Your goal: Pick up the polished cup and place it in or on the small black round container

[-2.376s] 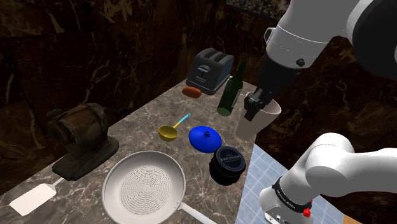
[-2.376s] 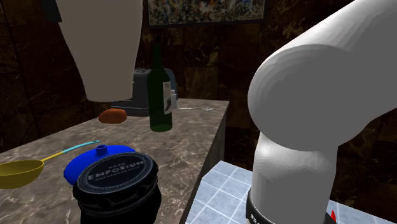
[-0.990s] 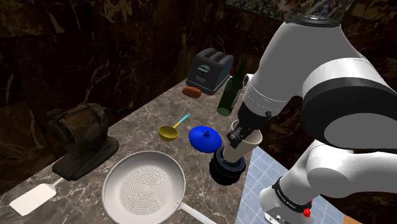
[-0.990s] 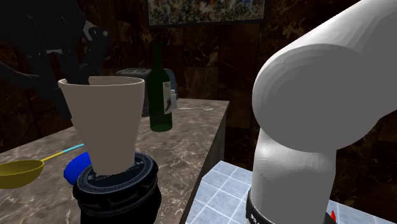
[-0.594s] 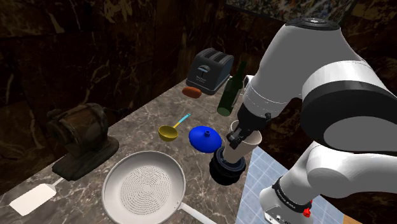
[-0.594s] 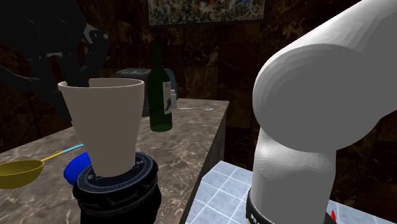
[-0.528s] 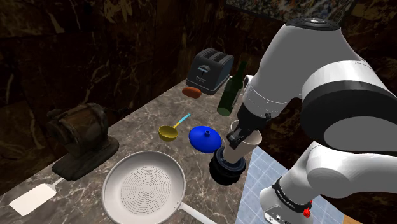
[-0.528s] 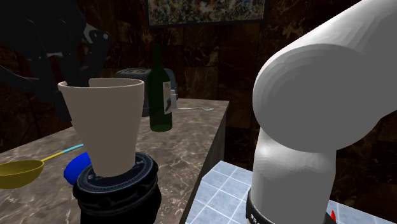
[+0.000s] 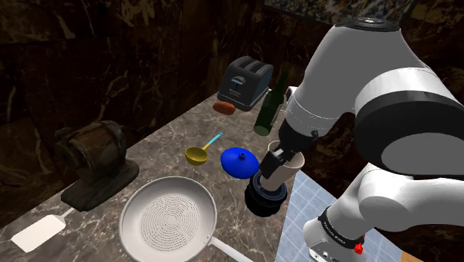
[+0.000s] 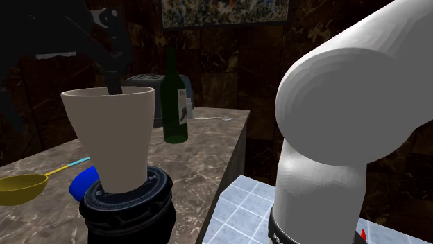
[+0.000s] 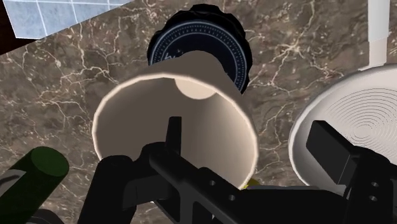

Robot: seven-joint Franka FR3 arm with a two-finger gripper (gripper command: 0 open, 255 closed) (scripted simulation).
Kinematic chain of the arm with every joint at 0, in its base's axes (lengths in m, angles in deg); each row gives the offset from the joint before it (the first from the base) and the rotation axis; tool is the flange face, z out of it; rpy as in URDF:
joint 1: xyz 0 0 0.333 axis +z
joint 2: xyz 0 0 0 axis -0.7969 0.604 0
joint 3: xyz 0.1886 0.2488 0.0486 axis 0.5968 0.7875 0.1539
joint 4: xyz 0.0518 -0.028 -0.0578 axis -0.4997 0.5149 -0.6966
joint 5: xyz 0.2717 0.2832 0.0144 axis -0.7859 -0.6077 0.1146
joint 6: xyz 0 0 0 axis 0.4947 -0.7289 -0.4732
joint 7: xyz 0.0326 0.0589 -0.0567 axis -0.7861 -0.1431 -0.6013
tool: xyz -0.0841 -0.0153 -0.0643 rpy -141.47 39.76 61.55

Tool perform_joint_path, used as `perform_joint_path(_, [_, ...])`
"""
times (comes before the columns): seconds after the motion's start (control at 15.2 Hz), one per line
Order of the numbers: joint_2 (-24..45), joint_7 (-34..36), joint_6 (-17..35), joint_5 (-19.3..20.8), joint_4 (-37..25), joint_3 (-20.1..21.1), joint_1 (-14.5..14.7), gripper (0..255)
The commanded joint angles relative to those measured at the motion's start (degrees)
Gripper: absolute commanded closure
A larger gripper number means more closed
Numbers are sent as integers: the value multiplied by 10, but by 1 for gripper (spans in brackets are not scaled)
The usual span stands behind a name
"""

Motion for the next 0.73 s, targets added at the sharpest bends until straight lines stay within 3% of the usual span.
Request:
perform_joint_path(0.0, [2, 1, -27, 8, -29, -8, -4, 0])
perform_joint_path(0.13, [5, 3, -59, 17, -65, -17, -8, 0])
perform_joint_path(0.66, [5, 3, -59, 17, -65, -17, -8, 0])
